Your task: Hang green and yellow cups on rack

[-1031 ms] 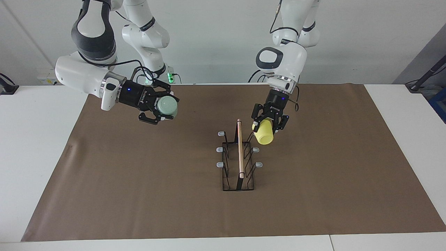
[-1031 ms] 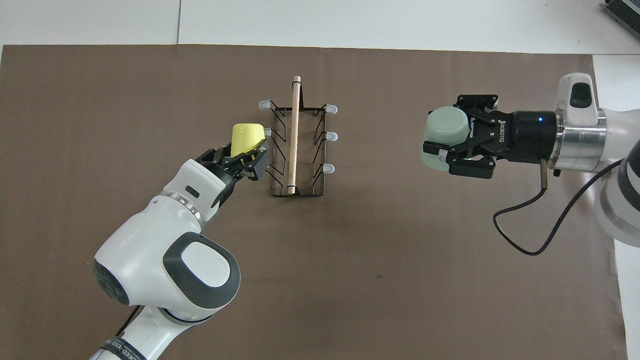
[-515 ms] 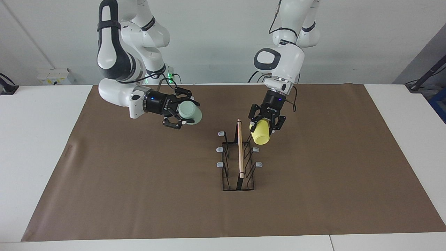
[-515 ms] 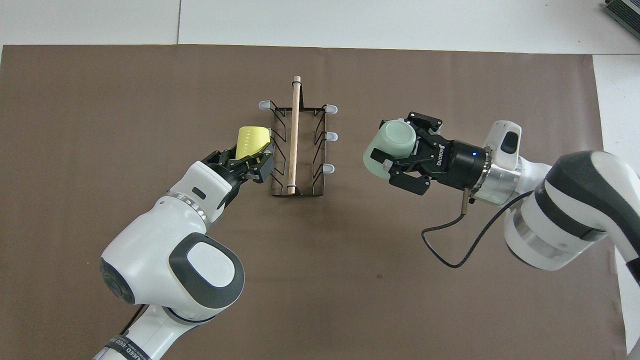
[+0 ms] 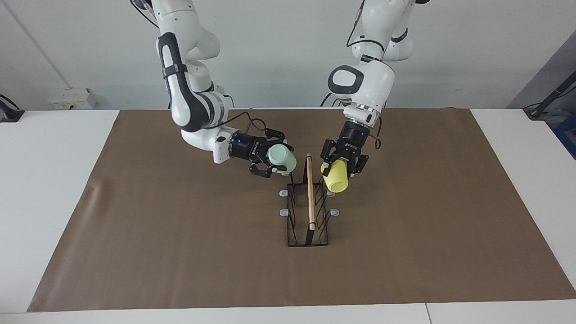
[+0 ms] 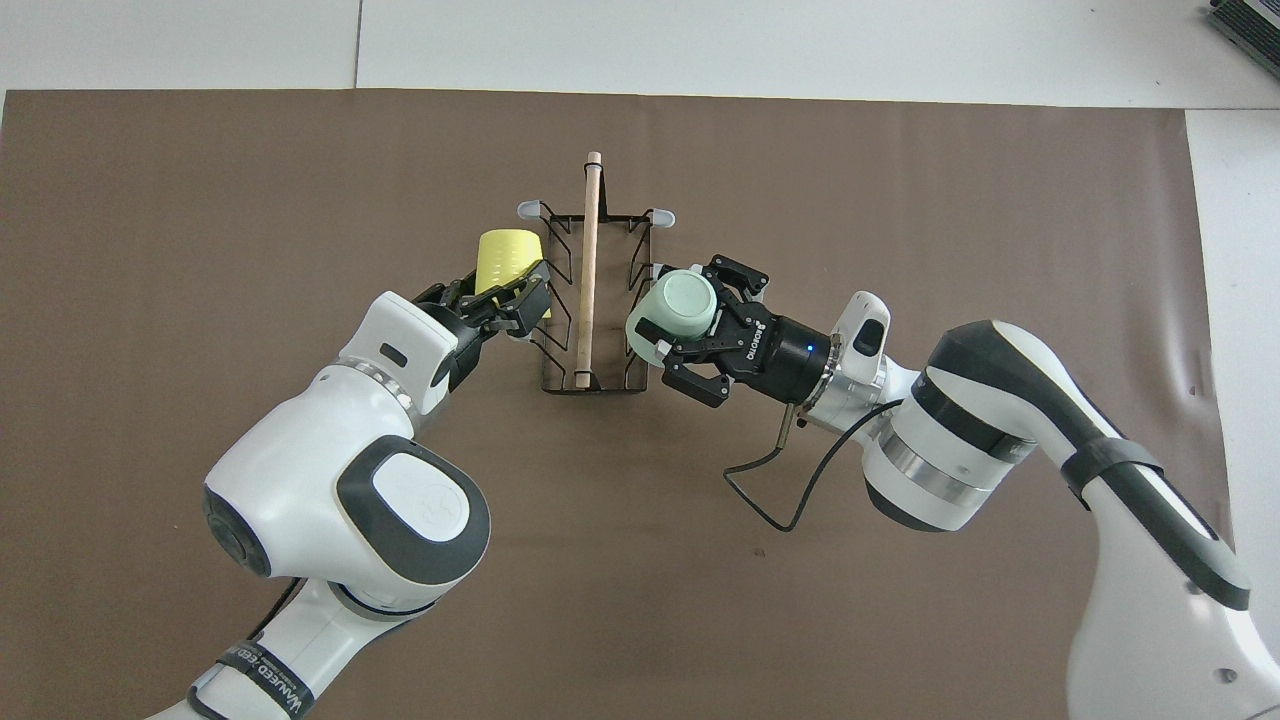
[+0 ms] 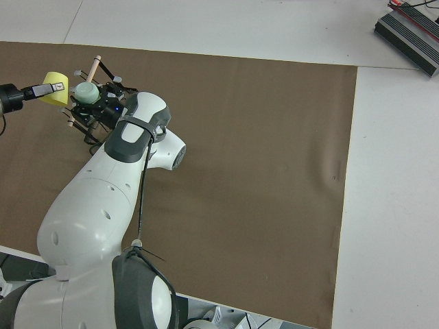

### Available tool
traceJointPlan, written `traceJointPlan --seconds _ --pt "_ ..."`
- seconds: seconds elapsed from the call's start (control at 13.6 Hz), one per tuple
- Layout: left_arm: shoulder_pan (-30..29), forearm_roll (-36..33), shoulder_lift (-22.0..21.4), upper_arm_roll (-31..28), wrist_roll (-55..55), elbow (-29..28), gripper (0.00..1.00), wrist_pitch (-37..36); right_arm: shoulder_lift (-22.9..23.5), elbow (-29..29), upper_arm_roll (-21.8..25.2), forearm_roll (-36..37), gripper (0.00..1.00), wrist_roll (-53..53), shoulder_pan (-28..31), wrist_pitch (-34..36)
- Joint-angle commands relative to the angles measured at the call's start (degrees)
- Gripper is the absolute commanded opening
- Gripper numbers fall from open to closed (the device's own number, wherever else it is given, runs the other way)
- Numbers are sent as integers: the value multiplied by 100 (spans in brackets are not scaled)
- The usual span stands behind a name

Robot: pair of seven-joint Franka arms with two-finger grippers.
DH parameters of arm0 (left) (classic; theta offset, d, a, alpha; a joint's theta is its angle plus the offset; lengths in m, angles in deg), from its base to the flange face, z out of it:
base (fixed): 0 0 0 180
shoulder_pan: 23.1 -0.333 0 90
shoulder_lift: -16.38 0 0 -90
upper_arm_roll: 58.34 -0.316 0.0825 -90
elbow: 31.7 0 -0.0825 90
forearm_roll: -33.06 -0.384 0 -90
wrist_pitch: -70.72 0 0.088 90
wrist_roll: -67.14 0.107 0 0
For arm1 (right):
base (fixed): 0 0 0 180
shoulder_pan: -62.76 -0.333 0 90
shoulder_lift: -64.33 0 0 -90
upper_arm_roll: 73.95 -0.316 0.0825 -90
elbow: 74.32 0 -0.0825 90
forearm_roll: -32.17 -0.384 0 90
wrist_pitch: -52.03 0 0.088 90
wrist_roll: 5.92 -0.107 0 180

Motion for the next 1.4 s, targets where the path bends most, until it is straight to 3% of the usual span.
traceJointPlan --seconds 0.0,0.29,0.52,1.03,1.1,1.18,1.33 --pt "-109 -3 83 -187 -387 206 0 -272 301 210 -44 -168 0 270 35 67" --pt "-109 -3 74 -662 -1292 496 0 -1124 484 263 -53 -344 0 567 -97 -22" --pt "-117 -12 126 -864 -2090 716 0 -1345 669 237 -45 -616 0 946 -255 -22" --pt "-126 -108 4 -1356 -2753 567 0 -2547 802 87 -53 -801 0 1307 -273 40" --pt "-117 -361 -75 -1453 -2753 462 0 -2828 802 96 -53 -801 35 1290 -273 31" --pt "-126 -755 -128 -1480 -2840 418 0 -3092 802 87 -53 -801 99 1255 -264 22" --pt "-126 -2139 -137 -1778 -3557 504 0 -3960 802 79 -53 -801 100 1228 -264 22"
